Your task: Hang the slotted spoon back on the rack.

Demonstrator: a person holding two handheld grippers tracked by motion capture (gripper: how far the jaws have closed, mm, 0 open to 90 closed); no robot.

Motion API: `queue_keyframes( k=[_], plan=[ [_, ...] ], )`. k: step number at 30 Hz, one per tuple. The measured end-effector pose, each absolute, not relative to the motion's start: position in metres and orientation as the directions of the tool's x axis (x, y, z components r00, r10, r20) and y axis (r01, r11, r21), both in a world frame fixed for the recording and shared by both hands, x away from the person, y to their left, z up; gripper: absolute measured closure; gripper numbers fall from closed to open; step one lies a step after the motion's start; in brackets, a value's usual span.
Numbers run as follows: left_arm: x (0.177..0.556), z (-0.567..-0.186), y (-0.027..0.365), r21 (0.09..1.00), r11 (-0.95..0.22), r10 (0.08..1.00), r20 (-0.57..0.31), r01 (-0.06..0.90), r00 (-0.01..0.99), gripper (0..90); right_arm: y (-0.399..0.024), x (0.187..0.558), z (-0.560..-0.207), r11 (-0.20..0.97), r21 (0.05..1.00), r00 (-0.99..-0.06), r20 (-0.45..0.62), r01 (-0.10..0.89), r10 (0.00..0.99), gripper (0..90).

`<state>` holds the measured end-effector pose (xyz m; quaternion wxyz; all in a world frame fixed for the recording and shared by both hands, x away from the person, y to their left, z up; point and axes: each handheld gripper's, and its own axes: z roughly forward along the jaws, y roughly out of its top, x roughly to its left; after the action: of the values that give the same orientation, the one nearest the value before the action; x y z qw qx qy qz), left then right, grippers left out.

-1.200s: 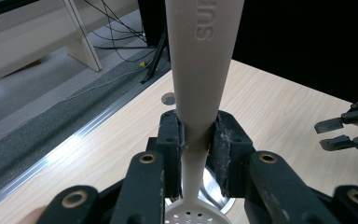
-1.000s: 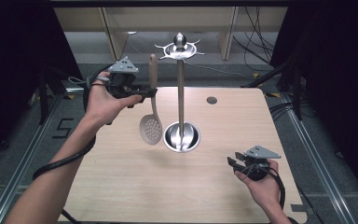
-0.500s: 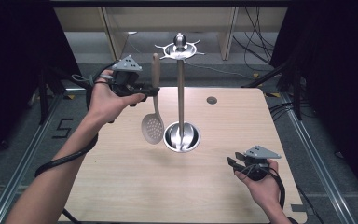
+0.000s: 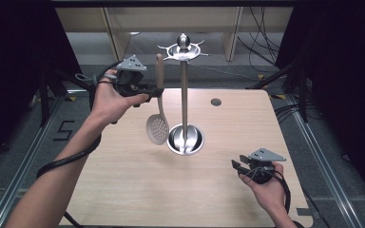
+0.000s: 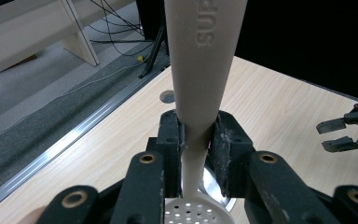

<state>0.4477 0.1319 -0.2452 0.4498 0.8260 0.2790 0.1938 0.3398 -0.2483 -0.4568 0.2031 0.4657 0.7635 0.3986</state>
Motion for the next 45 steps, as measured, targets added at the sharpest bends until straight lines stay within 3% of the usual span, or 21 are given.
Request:
queue_keyframes(
  k=[45],
  plan=[
    [0.459,-0.25,0.116,0.836,-0.455,0.629,0.059,0.306,0.775,73.2,-0.248,0.34,-0.457,0.244,0.799,-0.479,0.063,0.55,0.875,59.6]
  ],
)
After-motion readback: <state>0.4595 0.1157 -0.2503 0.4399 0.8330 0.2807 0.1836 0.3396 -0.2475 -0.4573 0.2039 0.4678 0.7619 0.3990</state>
